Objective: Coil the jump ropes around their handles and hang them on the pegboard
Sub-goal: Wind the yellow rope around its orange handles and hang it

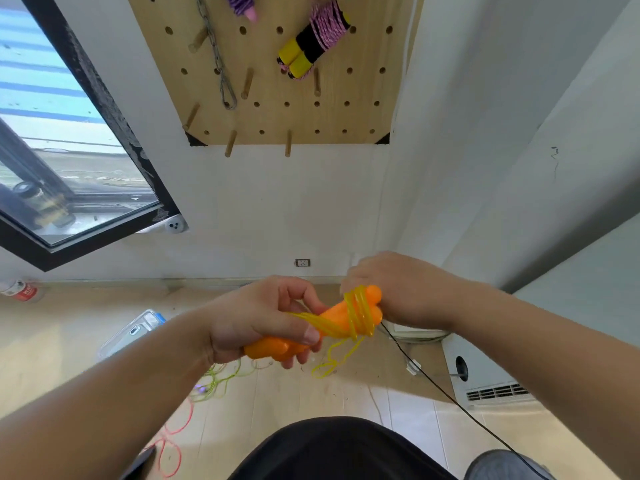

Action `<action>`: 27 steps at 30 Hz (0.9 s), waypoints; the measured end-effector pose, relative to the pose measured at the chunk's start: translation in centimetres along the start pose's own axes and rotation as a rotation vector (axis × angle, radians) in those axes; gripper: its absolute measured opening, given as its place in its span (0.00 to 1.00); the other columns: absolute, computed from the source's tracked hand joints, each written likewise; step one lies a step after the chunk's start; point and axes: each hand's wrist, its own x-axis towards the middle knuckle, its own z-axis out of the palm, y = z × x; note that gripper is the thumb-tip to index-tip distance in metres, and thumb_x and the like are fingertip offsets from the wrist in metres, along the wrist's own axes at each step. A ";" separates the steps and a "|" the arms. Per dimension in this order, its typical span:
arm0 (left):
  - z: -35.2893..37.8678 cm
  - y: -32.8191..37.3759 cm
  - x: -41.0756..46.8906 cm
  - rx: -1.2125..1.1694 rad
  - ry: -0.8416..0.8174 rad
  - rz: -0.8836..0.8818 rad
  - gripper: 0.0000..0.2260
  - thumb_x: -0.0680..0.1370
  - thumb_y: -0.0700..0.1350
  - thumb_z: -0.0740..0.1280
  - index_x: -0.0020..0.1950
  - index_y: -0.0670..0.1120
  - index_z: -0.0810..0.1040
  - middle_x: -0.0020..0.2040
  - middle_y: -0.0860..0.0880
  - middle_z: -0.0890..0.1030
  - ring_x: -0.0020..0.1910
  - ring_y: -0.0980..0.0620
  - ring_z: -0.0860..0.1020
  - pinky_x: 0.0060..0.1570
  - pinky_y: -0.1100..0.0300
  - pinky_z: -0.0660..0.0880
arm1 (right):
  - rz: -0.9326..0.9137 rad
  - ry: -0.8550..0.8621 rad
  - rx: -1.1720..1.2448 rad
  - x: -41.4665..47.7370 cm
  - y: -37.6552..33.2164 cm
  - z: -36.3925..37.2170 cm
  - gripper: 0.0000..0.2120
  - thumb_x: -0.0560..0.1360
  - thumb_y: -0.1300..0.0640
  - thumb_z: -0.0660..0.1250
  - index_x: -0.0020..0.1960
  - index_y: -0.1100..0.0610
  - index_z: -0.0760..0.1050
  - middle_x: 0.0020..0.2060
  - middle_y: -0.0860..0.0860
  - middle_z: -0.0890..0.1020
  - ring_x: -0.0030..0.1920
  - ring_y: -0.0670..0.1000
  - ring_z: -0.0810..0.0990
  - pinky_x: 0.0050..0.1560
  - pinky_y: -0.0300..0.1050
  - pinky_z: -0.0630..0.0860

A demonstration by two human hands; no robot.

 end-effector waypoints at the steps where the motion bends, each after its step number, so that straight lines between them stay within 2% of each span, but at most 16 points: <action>1: -0.2 0.3 -0.1 0.086 0.005 -0.028 0.13 0.66 0.40 0.78 0.49 0.45 0.81 0.45 0.33 0.83 0.39 0.40 0.81 0.38 0.52 0.78 | -0.040 -0.073 -0.109 0.7 0.1 -0.2 0.06 0.77 0.54 0.58 0.45 0.50 0.74 0.40 0.48 0.78 0.40 0.52 0.75 0.39 0.51 0.75; 3: -0.4 0.9 -0.2 0.281 0.001 -0.085 0.14 0.68 0.40 0.79 0.51 0.45 0.81 0.47 0.36 0.85 0.40 0.42 0.81 0.39 0.52 0.78 | -0.115 -0.197 -0.242 2.2 -0.2 -0.8 0.07 0.80 0.54 0.59 0.48 0.51 0.75 0.41 0.49 0.78 0.43 0.54 0.77 0.43 0.52 0.75; 5: -0.4 1.5 -0.2 0.576 0.033 -0.145 0.14 0.69 0.42 0.80 0.51 0.48 0.81 0.47 0.44 0.86 0.40 0.48 0.82 0.39 0.55 0.79 | -0.131 -0.295 -0.279 3.8 -0.7 -1.7 0.09 0.83 0.50 0.57 0.48 0.51 0.74 0.42 0.48 0.79 0.45 0.55 0.77 0.47 0.53 0.76; 8: -0.8 1.7 0.6 1.080 0.189 -0.170 0.15 0.68 0.51 0.80 0.51 0.53 0.81 0.44 0.53 0.83 0.38 0.57 0.79 0.36 0.65 0.74 | 0.052 -0.480 -0.209 5.7 -0.9 -3.1 0.12 0.84 0.46 0.56 0.46 0.50 0.70 0.38 0.46 0.73 0.45 0.55 0.76 0.48 0.50 0.76; 10: -1.6 1.3 1.3 1.159 0.329 -0.145 0.15 0.66 0.53 0.80 0.50 0.53 0.81 0.43 0.56 0.79 0.39 0.60 0.76 0.36 0.64 0.71 | 0.113 -0.466 -0.163 6.6 -1.4 -3.6 0.11 0.84 0.50 0.57 0.45 0.51 0.70 0.37 0.47 0.71 0.44 0.56 0.76 0.46 0.50 0.75; 13: -2.9 0.8 2.1 1.038 0.530 -0.107 0.15 0.65 0.52 0.81 0.47 0.52 0.81 0.42 0.55 0.79 0.38 0.59 0.75 0.36 0.63 0.72 | 0.204 -0.384 -0.147 6.9 -2.0 -3.5 0.10 0.83 0.55 0.57 0.46 0.54 0.74 0.42 0.52 0.77 0.45 0.58 0.79 0.46 0.52 0.78; 16: -3.1 0.3 2.6 0.857 0.674 -0.046 0.13 0.64 0.49 0.81 0.44 0.52 0.81 0.39 0.54 0.80 0.34 0.56 0.76 0.32 0.65 0.72 | 0.284 -0.261 -0.089 6.6 -2.4 -2.7 0.06 0.81 0.58 0.59 0.47 0.53 0.74 0.42 0.51 0.78 0.44 0.56 0.79 0.45 0.53 0.78; 18: -2.8 0.1 2.9 0.649 0.748 -0.015 0.13 0.65 0.45 0.82 0.44 0.50 0.82 0.39 0.51 0.83 0.30 0.57 0.76 0.29 0.66 0.72 | 0.323 -0.166 -0.060 6.4 -2.6 -2.1 0.06 0.80 0.59 0.60 0.52 0.52 0.75 0.45 0.51 0.79 0.46 0.55 0.79 0.47 0.54 0.78; 20: -2.6 0.3 2.9 0.453 0.786 0.015 0.12 0.66 0.42 0.81 0.45 0.48 0.82 0.39 0.48 0.85 0.28 0.57 0.76 0.29 0.65 0.72 | 0.382 -0.024 0.043 5.8 -2.6 -1.4 0.11 0.81 0.58 0.60 0.62 0.51 0.76 0.50 0.51 0.81 0.50 0.55 0.79 0.51 0.52 0.76; 22: -2.4 0.6 2.6 0.279 0.765 0.048 0.12 0.67 0.39 0.81 0.45 0.46 0.82 0.40 0.43 0.86 0.30 0.53 0.78 0.33 0.58 0.74 | 0.470 0.189 0.282 4.7 -2.8 -1.1 0.15 0.83 0.56 0.61 0.67 0.49 0.78 0.49 0.48 0.83 0.49 0.51 0.79 0.50 0.47 0.73; 24: -2.0 0.8 2.1 0.151 0.725 0.075 0.11 0.68 0.37 0.80 0.46 0.43 0.81 0.42 0.38 0.85 0.33 0.48 0.79 0.36 0.53 0.74 | 0.550 0.383 0.608 3.5 -3.1 -0.7 0.15 0.81 0.58 0.65 0.65 0.45 0.80 0.39 0.42 0.82 0.39 0.42 0.77 0.44 0.41 0.73; 25: -1.9 0.9 2.0 0.093 0.711 0.083 0.11 0.69 0.37 0.80 0.47 0.42 0.81 0.42 0.37 0.85 0.34 0.46 0.79 0.37 0.51 0.74 | 0.578 0.457 0.783 2.9 -3.3 -0.5 0.15 0.81 0.60 0.66 0.62 0.44 0.81 0.35 0.42 0.81 0.35 0.42 0.76 0.42 0.40 0.73; 27: -1.7 1.1 1.7 -0.035 0.680 0.104 0.12 0.68 0.38 0.80 0.49 0.42 0.81 0.42 0.37 0.85 0.36 0.42 0.80 0.38 0.49 0.75 | 0.611 0.571 1.090 2.1 -3.5 0.0 0.15 0.80 0.63 0.67 0.57 0.44 0.84 0.36 0.46 0.83 0.34 0.46 0.76 0.40 0.41 0.75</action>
